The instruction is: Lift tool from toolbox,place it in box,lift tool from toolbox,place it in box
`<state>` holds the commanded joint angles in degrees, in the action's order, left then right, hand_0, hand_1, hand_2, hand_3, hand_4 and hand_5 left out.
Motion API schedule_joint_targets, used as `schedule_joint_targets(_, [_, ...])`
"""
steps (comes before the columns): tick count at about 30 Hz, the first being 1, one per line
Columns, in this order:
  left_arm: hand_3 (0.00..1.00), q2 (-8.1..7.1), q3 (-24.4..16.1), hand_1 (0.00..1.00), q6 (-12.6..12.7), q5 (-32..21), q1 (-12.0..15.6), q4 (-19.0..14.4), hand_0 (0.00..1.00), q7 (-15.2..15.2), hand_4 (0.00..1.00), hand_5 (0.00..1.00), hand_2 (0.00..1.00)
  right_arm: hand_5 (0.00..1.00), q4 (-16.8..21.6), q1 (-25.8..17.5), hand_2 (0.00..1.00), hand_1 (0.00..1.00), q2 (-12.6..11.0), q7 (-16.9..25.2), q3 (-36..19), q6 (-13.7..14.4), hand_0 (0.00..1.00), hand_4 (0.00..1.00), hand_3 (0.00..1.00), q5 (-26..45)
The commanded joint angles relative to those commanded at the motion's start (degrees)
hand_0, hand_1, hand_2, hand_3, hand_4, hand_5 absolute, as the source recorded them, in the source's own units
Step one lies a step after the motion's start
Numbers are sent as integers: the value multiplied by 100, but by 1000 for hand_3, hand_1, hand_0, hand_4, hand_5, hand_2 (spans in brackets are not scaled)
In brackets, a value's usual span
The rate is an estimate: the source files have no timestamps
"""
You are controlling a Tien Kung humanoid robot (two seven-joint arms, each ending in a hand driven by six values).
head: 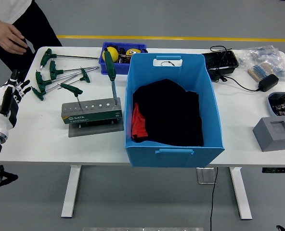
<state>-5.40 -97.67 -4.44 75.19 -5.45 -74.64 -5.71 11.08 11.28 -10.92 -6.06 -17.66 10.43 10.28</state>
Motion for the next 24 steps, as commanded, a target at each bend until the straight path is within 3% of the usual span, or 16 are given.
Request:
schedule_joint_targets(12, [925, -30, 34, 948, 98, 565, -20, -112, 895, -66, 959, 984, 998, 663, -1, 2, 718, 664, 7, -8, -20, 7, 668, 781, 561, -17])
schedule_joint_targets(13, [931, -46, 53, 957, 138, 699, -30, -140, 898, -68, 998, 892, 998, 663, 0, 0, 718, 665, 10, -9, -22, 7, 668, 781, 561, -19])
schedule_joint_targets(15, [931, -87, 87, 957, 191, 994, -58, -189, 898, -60, 998, 892, 998, 663, 1, -1, 718, 665, 14, -9, -20, 8, 668, 781, 561, -13])
schedule_joint_targets(18, [931, -255, 194, 957, 264, 1682, -169, -369, 898, -71, 998, 892, 998, 663, 4, -12, 718, 665, 17, -18, -33, 7, 668, 781, 561, -35])
schedule_joint_targets(19, [954, -309, 242, 982, 275, 1943, -205, -410, 924, -79, 998, 711, 998, 663, 5, -15, 717, 665, 16, -20, -36, 7, 669, 781, 561, -41])
schedule_joint_targets(24, [954, -663, 632, 982, 261, 3147, -491, -547, 924, -152, 998, 711, 998, 663, 6, -39, 717, 665, 16, -35, -66, 8, 669, 781, 561, -96])
